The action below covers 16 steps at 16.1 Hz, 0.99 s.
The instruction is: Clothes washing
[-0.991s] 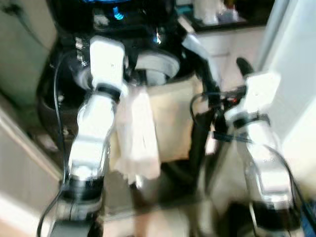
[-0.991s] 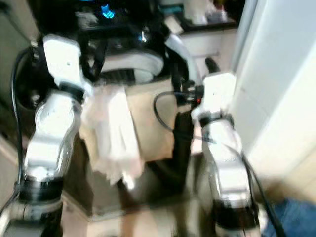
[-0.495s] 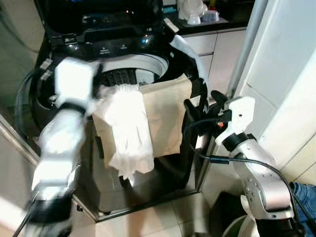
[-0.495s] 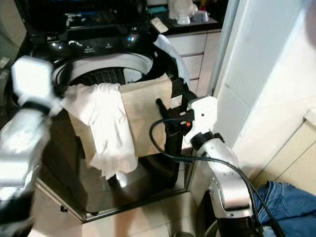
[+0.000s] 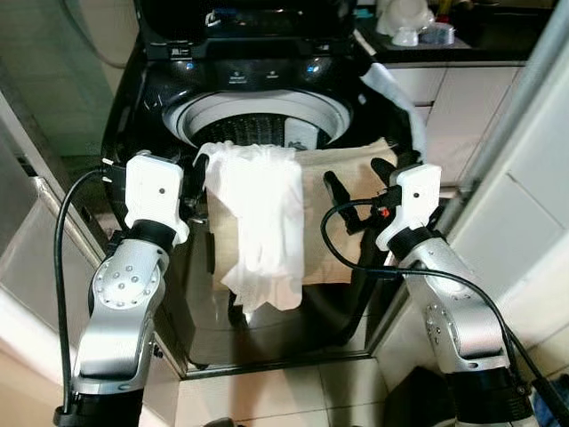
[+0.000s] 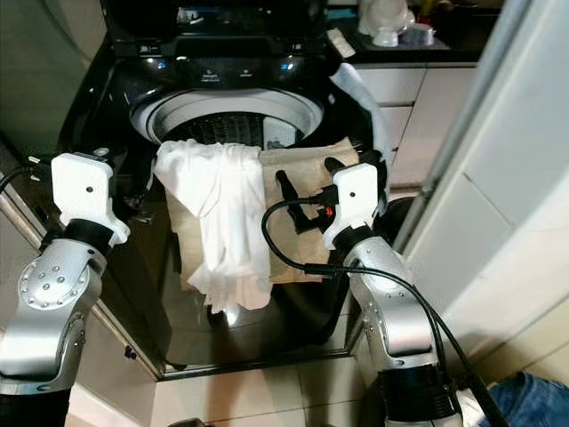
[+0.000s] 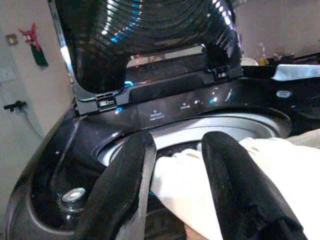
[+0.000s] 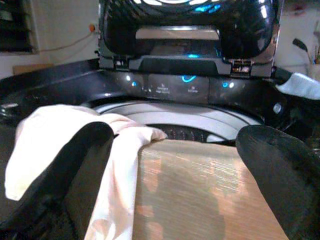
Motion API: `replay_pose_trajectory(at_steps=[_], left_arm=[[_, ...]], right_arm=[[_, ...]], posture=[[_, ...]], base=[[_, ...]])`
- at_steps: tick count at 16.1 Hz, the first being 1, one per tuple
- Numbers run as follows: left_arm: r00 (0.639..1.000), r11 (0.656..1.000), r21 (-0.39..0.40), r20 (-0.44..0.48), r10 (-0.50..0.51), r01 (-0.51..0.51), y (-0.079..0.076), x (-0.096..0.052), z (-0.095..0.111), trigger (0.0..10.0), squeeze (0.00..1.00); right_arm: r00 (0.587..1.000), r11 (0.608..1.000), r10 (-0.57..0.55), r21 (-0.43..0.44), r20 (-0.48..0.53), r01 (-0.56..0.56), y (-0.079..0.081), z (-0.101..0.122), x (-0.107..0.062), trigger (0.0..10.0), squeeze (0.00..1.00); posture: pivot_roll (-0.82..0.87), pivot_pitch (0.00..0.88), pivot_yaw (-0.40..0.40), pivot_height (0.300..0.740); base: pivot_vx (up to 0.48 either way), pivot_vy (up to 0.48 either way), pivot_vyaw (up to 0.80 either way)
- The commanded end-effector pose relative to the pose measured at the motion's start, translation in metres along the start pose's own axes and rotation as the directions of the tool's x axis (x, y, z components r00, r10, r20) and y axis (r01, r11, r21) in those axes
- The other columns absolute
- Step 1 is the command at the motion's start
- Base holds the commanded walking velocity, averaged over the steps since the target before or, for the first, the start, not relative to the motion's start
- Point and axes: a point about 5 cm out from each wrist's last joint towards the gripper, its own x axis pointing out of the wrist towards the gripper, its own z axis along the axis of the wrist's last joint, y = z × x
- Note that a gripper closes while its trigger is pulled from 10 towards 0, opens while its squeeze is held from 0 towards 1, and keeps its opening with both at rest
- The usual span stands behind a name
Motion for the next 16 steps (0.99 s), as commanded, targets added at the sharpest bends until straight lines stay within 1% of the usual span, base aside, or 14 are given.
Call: replay_pose_trajectory(at_steps=[1, 3, 4, 5, 6, 7, 8, 9, 11, 12, 14, 15, 16], left_arm=[[1.0, 1.0, 0.016, 0.022, 0.01, -0.011, 0.001, 0.004, 0.006, 10.0, 0.0], [1.0, 1.0, 0.009, 0.027, 0.005, -0.006, 0.0, 0.006, 0.007, 10.0, 0.0], [1.0, 1.0, 0.008, 0.029, 0.001, -0.001, -0.001, 0.006, 0.008, 10.0, 0.0], [1.0, 1.0, 0.007, 0.029, -0.001, 0.001, -0.001, 0.006, 0.008, 10.0, 0.0], [1.0, 1.0, 0.014, 0.024, -0.008, 0.008, -0.001, 0.006, 0.008, 10.0, 0.0], [1.0, 1.0, 0.019, 0.018, -0.009, 0.009, -0.001, 0.006, 0.007, 10.0, 0.0], [1.0, 1.0, 0.009, 0.01, -0.017, 0.017, 0.0, 0.006, 0.005, 10.0, 0.0], [1.0, 1.0, -0.002, 0.002, -0.03, 0.03, -0.001, 0.006, 0.004, 10.0, 0.0], [0.998, 0.998, -0.006, 0.002, -0.057, 0.057, -0.005, 0.007, 0.005, 10.0, 0.0], [0.998, 0.998, -0.005, 0.004, -0.067, 0.067, -0.008, 0.007, 0.004, 10.0, 0.0], [0.998, 0.999, 0.007, 0.019, -0.054, 0.054, -0.009, 0.008, 0.005, 10.0, 0.0], [0.998, 0.997, 0.043, 0.019, -0.058, 0.057, -0.01, 0.008, 0.006, 10.0, 0.0], [0.998, 0.998, 0.033, 0.018, -0.059, 0.058, -0.011, 0.008, 0.005, 10.0, 0.0]], right_arm=[[1.0, 1.0, 0.014, 0.003, -0.017, -0.014, 0.004, -0.005, 0.0, 10.0, 0.08], [0.999, 1.0, 0.021, 0.019, -0.044, -0.02, 0.005, -0.013, -0.006, 10.0, 0.08], [0.997, 0.998, 0.046, 0.035, -0.064, -0.044, 0.008, -0.02, -0.01, 10.0, 0.09], [0.995, 0.998, 0.06, 0.034, -0.076, -0.057, 0.01, -0.023, -0.013, 10.0, 0.09], [0.99, 0.995, 0.099, 0.029, -0.103, -0.096, 0.016, -0.032, -0.02, 10.0, 0.09], [0.987, 0.994, 0.108, 0.022, -0.119, -0.106, 0.019, -0.038, -0.024, 10.0, 0.09], [0.989, 0.996, 0.083, 0.02, -0.124, -0.082, 0.018, -0.039, -0.023, 10.0, 0.09], [0.991, 0.999, 0.049, 0.013, -0.122, -0.048, 0.014, -0.038, -0.021, 10.0, 0.08], [0.994, 1.0, 0.008, 0.01, -0.109, -0.007, 0.006, -0.036, -0.018, 10.0, 0.08], [0.995, 1.0, 0.006, 0.001, -0.102, -0.006, 0.005, -0.035, -0.016, 10.0, 0.08], [0.994, 1.0, 0.006, -0.006, -0.107, -0.006, 0.005, -0.036, -0.015, 10.0, 0.08], [0.994, 1.0, 0.004, -0.004, -0.109, -0.005, 0.005, -0.037, -0.015, 10.0, 0.09], [0.993, 1.0, 0.001, -0.002, -0.12, -0.002, 0.005, -0.04, -0.015, 10.0, 0.08]], posture=[[-0.04, 0.0, -0.001, 0.74], [-0.05, 0.0, 0.005, 0.74], [-0.05, 0.0, 0.012, 0.74], [-0.05, 0.0, 0.016, 0.74], [-0.05, 0.0, 0.023, 0.74], [-0.05, 0.0, 0.027, 0.74], [-0.05, 0.0, 0.029, 0.74], [-0.05, 0.0, 0.03, 0.74], [-0.05, 0.0, 0.027, 0.74], [-0.05, 0.0, 0.024, 0.74], [-0.05, 0.0, 0.021, 0.74], [-0.05, 0.0, 0.02, 0.74], [-0.05, 0.0, 0.021, 0.74]], base=[[0.0, 0.0, 0.0], [0.0, 0.0, 0.0], [0.0, 0.0, 0.0], [0.0, 0.0, 0.0], [0.0, 0.0, 0.0], [0.0, 0.0, 0.0], [0.0, 0.0, 0.0], [0.0, 0.465, 0.0], [0.0, 0.472, 0.0], [0.0, 0.48, 0.0], [0.0, 0.39, 0.0], [0.0, 0.0, 0.0], [0.0, 0.0, 0.0]])
